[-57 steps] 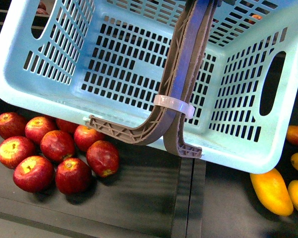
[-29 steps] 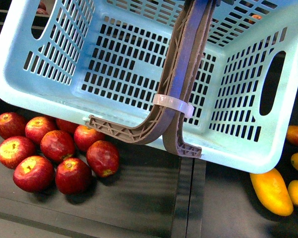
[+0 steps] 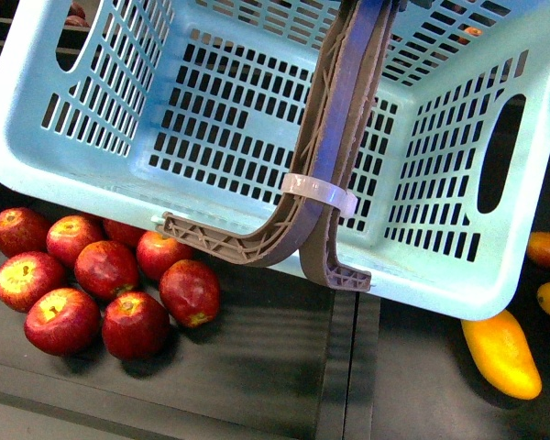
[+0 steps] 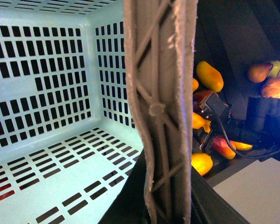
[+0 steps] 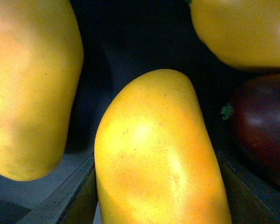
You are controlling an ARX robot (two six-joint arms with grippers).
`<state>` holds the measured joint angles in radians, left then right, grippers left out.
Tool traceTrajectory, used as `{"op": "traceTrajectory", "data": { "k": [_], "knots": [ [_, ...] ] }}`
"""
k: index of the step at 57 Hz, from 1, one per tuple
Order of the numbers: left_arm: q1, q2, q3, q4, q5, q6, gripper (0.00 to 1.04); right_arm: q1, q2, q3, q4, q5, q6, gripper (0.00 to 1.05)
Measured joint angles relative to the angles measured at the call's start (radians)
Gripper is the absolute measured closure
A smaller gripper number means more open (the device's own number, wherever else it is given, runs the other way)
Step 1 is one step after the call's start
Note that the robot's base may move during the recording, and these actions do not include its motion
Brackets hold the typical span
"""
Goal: Pick mango and avocado into basket
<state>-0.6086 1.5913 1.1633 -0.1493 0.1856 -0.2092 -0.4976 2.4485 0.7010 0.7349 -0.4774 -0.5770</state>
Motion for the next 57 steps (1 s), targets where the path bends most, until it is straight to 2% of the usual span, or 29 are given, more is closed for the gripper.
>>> {"op": "traceTrajectory", "data": {
  "k": [14,26,43,57],
  "knots": [
    [0.000,0.000,0.000,0.000,0.000,0.000,0.95,-0.006,-0.280,-0.045,-0.043,-0.108,0.196,0.40],
    [0.000,0.000,0.000,0.000,0.000,0.000,0.95,0.033,-0.540,-0.056,-0.083,-0.176,0.395,0.40],
    [0.000,0.000,0.000,0.000,0.000,0.000,0.95,0.146,-0.894,-0.069,-0.127,-0.248,0.663,0.40],
    [0.000,0.000,0.000,0.000,0.000,0.000,0.95,0.308,-1.154,-0.148,-0.238,-0.238,0.709,0.40]
  ]
}}
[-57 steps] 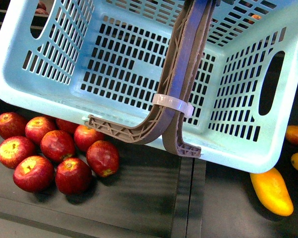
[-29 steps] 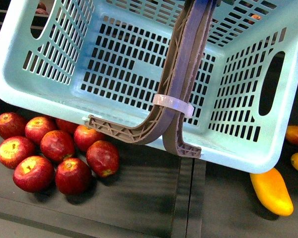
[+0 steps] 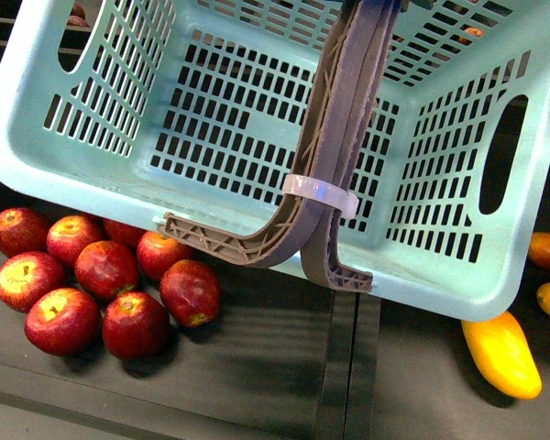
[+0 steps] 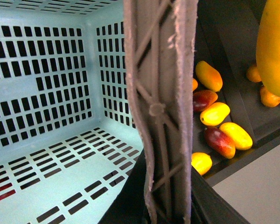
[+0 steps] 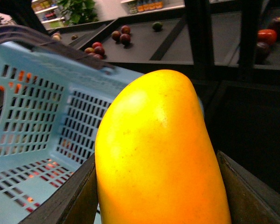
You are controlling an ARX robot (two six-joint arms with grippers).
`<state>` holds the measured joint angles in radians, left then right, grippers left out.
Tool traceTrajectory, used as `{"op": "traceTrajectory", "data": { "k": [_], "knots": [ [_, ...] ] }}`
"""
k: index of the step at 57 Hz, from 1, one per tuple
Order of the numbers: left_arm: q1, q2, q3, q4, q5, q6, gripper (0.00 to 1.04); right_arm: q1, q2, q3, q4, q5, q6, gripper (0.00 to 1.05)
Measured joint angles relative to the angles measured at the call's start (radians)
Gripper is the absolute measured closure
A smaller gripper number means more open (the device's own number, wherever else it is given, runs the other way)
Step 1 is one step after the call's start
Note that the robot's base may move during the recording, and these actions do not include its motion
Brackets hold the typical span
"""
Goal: Pick mango and avocado into basket
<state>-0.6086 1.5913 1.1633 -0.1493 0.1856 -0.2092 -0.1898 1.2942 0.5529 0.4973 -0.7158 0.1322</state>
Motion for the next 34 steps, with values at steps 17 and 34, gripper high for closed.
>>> {"op": "traceTrajectory", "data": {
  "k": [17,34],
  "knots": [
    [0.000,0.000,0.000,0.000,0.000,0.000,0.95,0.238,-0.132,-0.077,-0.140,0.153,-0.059,0.40],
    [0.000,0.000,0.000,0.000,0.000,0.000,0.95,0.389,-0.127,-0.093,-0.198,0.326,-0.125,0.40]
  ]
}}
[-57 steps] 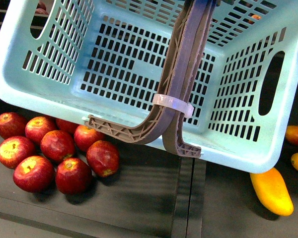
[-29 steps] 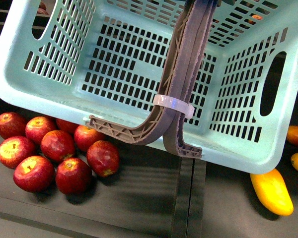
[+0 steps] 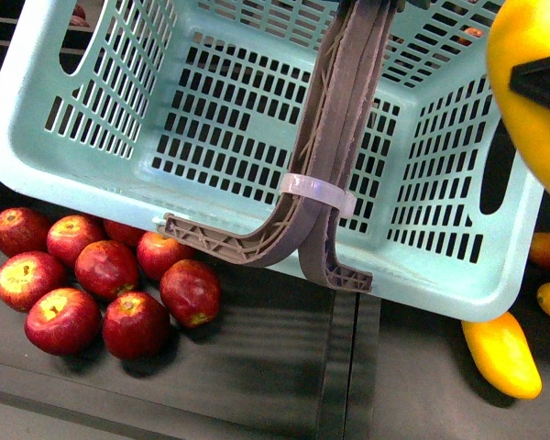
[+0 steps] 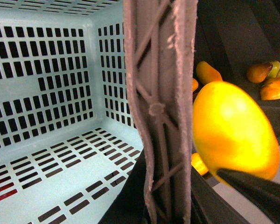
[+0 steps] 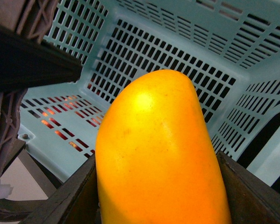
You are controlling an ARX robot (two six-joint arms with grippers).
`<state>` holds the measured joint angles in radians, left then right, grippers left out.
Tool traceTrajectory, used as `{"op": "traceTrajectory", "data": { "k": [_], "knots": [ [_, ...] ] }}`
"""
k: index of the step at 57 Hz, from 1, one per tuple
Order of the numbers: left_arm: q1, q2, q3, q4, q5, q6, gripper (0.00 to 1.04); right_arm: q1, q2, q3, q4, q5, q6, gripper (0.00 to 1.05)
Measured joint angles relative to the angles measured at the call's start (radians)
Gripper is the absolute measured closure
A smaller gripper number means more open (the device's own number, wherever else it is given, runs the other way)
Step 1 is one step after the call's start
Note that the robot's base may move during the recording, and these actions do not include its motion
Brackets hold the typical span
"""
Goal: Pick mango and avocado into basket
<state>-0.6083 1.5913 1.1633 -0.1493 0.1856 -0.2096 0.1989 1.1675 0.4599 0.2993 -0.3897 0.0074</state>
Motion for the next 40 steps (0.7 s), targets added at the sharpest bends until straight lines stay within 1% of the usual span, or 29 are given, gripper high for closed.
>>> {"op": "traceTrajectory", "data": {
  "k": [6,19,27,40],
  "knots": [
    [0.000,0.000,0.000,0.000,0.000,0.001,0.95,0.077,0.048,0.001,0.010,0.077,-0.011,0.40],
    [0.000,0.000,0.000,0.000,0.000,0.000,0.95,0.169,0.128,0.018,0.042,0.180,-0.006,0.40],
    [0.000,0.000,0.000,0.000,0.000,0.000,0.95,0.201,0.167,0.043,0.063,0.218,0.000,0.40],
    [0.000,0.000,0.000,0.000,0.000,0.000,0.95,0.222,0.224,0.086,0.089,0.264,0.028,0.40]
  ]
}}
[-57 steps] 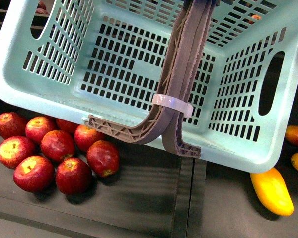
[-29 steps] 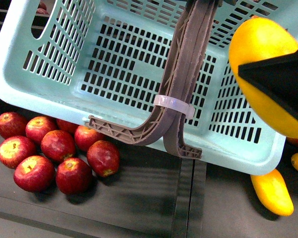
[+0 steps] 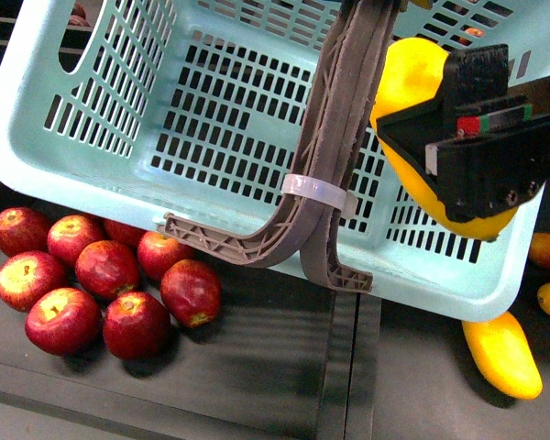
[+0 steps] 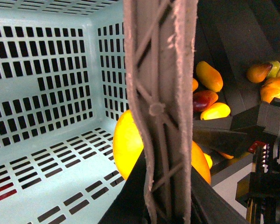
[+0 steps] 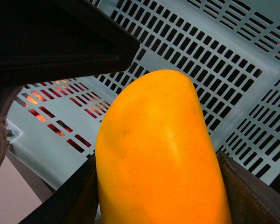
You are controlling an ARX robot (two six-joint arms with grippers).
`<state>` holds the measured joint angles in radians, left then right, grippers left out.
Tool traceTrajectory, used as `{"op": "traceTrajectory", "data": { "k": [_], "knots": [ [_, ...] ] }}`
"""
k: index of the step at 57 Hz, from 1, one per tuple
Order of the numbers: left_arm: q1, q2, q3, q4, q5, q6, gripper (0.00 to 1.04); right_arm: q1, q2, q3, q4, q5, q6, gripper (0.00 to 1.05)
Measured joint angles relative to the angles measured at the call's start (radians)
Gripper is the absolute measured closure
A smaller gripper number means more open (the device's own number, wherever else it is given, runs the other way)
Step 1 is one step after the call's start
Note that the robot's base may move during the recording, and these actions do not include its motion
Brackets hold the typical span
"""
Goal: Pick mango and avocado into basket
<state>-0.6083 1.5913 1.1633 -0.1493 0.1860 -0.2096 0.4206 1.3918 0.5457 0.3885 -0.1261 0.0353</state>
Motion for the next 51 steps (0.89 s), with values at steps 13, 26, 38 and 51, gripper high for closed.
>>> {"op": "traceTrajectory", "data": {
  "k": [13,26,38,51],
  "knots": [
    [0.000,0.000,0.000,0.000,-0.001,0.001,0.95,0.027,0.050,0.056,0.021,0.049,0.031,0.40],
    [0.004,0.000,0.000,0.000,-0.005,0.000,0.95,0.040,0.097,0.095,0.047,0.093,0.046,0.40],
    [0.005,0.000,0.000,0.000,-0.013,0.000,0.95,0.037,0.117,0.100,0.070,0.107,0.052,0.31],
    [0.006,-0.005,0.000,0.003,-0.007,-0.002,0.95,0.006,0.093,0.083,0.087,0.114,0.043,0.08]
  ]
}}
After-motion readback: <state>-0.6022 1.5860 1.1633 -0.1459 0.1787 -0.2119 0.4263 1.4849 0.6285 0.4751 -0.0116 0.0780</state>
